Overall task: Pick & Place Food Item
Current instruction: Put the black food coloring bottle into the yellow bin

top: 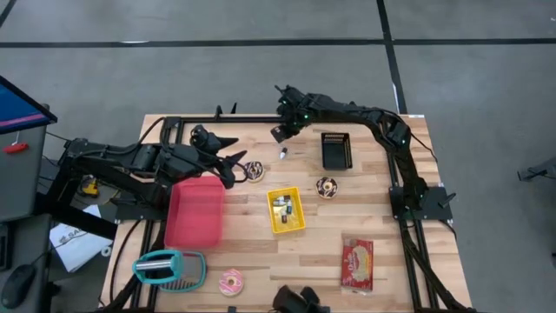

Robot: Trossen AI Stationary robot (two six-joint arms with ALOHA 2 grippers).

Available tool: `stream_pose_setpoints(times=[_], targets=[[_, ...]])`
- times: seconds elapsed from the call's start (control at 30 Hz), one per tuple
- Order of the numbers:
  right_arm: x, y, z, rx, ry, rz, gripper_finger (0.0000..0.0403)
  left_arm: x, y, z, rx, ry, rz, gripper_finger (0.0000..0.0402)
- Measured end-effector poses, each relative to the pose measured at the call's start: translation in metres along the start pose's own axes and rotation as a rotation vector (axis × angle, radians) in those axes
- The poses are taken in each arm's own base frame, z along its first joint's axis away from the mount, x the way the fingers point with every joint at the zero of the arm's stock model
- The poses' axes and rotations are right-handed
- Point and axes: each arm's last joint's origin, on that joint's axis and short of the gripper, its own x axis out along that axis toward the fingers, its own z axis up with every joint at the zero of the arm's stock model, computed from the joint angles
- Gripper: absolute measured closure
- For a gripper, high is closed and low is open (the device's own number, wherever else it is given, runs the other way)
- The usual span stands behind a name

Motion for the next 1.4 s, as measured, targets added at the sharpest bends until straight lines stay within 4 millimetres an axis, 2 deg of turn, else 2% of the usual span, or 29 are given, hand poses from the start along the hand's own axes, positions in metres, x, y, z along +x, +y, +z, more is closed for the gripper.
stream_pose_setpoints(times=[0.1, 0.23, 0.37, 0.47, 0.57, 0.67, 0.8, 0.93, 1.07, 1.23, 1.4], targets=[[0.001, -0.005, -0.002, 0.081, 0.032, -0.007, 0.0403, 0.000, -0.001, 0.001, -0.009, -0.007, -0.010, 0.0202], [0.018, -0.011, -0.012, 0.131, 0.130, -0.017, 0.0403, 0.000, -0.001, 0.001, -0.009, -0.008, -0.012, 0.0202], [0.021, 0.004, -0.023, 0.082, 0.208, 0.000, 0.0403, -0.001, -0.001, 0.001, -0.005, -0.004, -0.015, 0.0202], [0.005, 0.023, -0.026, 0.026, 0.191, 0.018, 0.0403, -0.001, 0.000, -0.003, 0.019, 0.022, -0.009, 0.0202], [-0.025, 0.044, -0.027, -0.025, 0.125, 0.005, 0.0403, -0.001, 0.008, -0.008, -0.002, 0.076, 0.026, 0.0202], [-0.055, 0.058, -0.031, -0.060, 0.081, -0.045, 0.0403, 0.008, 0.020, -0.017, -0.071, 0.184, 0.071, 0.0209], [-0.097, 0.080, -0.042, -0.105, -0.003, -0.088, 0.0403, 0.038, 0.033, -0.024, -0.141, 0.317, 0.054, 0.0249], [-0.133, 0.101, -0.055, -0.116, -0.101, -0.123, 0.0403, 0.086, 0.051, -0.034, -0.205, 0.439, 0.010, 0.0315], [-0.159, 0.115, -0.067, -0.097, -0.173, -0.156, 0.0403, 0.136, 0.073, -0.047, -0.288, 0.516, -0.063, 0.0385], [-0.176, 0.124, -0.083, -0.059, -0.195, -0.206, 0.0403, 0.187, 0.095, -0.070, -0.388, 0.562, -0.166, 0.0399], [-0.186, 0.134, -0.101, -0.041, -0.177, -0.235, 0.0403, 0.228, 0.110, -0.104, -0.462, 0.632, -0.152, 0.0401]])
